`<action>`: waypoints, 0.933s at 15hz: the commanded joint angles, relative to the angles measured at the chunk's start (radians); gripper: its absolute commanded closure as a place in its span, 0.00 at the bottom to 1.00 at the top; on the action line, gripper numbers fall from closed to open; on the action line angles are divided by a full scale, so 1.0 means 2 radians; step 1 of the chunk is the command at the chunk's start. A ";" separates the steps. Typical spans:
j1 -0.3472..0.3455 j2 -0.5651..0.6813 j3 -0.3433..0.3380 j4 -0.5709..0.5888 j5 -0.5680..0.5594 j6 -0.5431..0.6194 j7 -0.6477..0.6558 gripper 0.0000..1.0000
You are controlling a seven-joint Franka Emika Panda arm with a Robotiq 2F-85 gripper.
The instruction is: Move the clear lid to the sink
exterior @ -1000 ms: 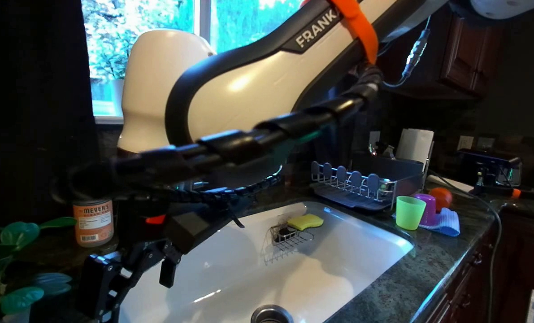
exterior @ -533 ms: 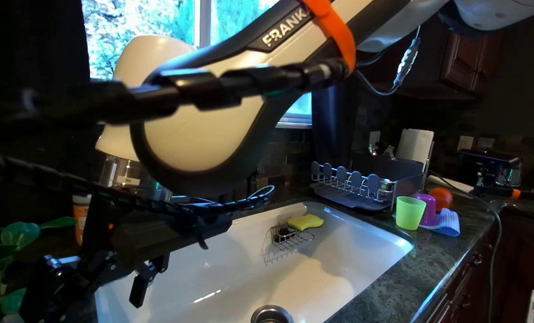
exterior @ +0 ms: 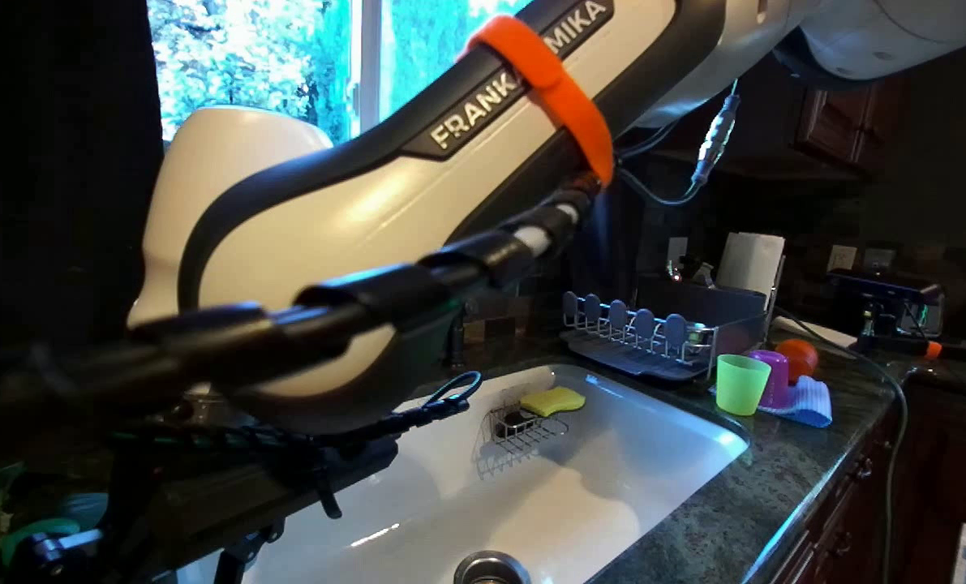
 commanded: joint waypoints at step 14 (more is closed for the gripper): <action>0.040 0.011 -0.037 0.027 -0.019 -0.049 0.004 0.16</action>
